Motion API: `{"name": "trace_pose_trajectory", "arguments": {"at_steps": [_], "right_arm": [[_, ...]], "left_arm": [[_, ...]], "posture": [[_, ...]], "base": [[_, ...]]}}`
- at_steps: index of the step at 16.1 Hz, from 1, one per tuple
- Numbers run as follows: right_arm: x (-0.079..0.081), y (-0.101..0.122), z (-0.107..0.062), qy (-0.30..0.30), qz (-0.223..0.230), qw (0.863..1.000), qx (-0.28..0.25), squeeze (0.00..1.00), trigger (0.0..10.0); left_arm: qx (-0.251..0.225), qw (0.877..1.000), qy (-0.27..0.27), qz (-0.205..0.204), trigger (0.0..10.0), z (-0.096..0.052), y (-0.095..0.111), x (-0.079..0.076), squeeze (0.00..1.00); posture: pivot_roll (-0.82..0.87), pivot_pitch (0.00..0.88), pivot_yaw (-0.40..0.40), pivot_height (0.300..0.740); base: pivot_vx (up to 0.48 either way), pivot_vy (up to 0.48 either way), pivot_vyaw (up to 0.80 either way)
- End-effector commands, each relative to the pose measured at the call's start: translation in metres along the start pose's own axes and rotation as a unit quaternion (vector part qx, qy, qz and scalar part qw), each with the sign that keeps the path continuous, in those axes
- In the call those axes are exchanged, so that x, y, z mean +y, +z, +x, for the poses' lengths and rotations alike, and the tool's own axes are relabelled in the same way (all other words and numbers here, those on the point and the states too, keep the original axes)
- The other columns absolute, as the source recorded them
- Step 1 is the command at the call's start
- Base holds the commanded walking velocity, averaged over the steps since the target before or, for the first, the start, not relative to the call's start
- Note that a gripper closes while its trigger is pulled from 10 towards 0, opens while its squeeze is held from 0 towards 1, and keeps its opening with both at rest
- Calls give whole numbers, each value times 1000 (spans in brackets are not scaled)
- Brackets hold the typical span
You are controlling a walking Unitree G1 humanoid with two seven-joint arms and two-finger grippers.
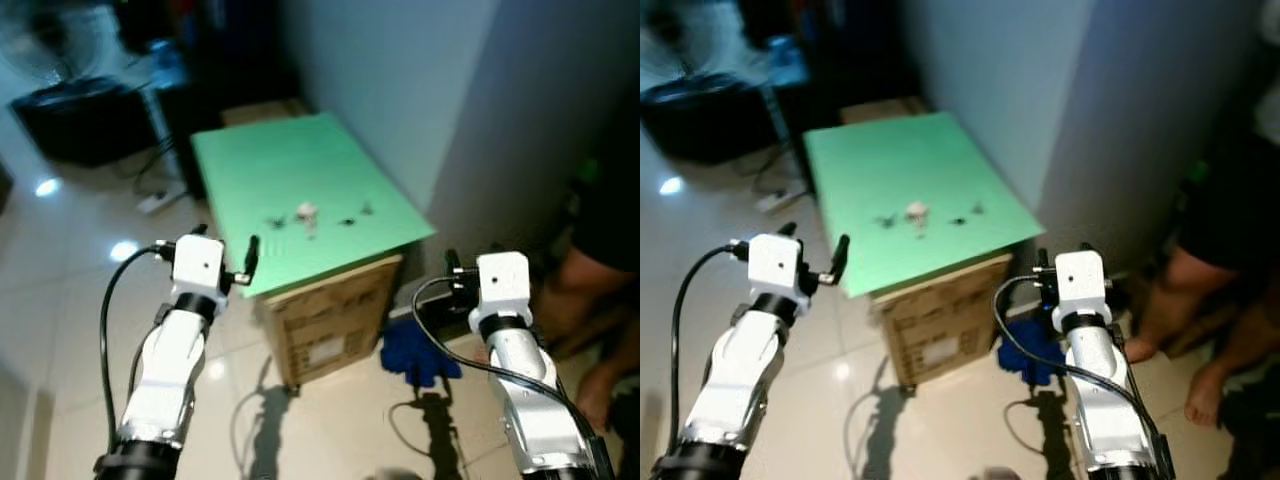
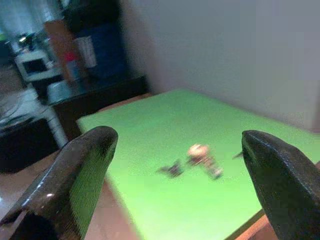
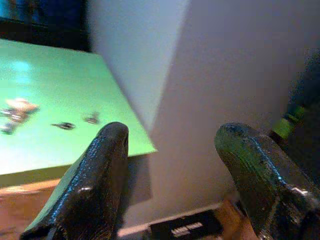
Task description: Hang keys on a hook
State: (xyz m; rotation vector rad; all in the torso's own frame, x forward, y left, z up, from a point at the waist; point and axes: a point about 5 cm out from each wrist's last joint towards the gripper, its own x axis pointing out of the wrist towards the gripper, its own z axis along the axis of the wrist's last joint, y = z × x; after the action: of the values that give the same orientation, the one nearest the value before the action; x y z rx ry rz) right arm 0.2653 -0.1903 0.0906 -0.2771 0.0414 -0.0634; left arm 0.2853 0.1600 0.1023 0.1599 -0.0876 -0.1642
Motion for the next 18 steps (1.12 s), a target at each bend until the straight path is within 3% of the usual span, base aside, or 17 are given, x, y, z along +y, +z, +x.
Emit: {"name": "trace_pose_trajectory", "arguments": {"at_steps": [1, 3, 7, 9, 18], "right_arm": [[-1, 4, 2, -1, 1, 1000, -8, 0, 10000], [2, 5, 3, 9, -21, 1000, -11, 0, 10000], [9, 3, -1, 27, -21, 999, -7, 0, 10000], [8, 1, -1, 23, -6, 1000, -1, 0, 10000], [7, 1, -2, 32, -19, 999, -6, 0, 10000]], "left_arm": [[-2, 1000, -9, 4, 10000, 0, 2, -2, 0], [2, 1000, -9, 3, 10000, -1, 0, -1, 0], [3, 1000, -14, 5, 10000, -2, 1, -1, 0], [4, 1000, -20, 5, 10000, -2, 0, -5, 0], [5, 1000, -27, 0, 10000, -1, -1, -9, 0]], "posture": [[-84, 39, 13, 740], [-83, 42, 24, 740], [-81, 41, 26, 740], [-83, 38, 26, 740], [-91, 25, 28, 740]], "base": [[428, 0, 0], [431, 0, 0], [432, 0, 795], [435, 0, 0], [432, 0, 0]]}}
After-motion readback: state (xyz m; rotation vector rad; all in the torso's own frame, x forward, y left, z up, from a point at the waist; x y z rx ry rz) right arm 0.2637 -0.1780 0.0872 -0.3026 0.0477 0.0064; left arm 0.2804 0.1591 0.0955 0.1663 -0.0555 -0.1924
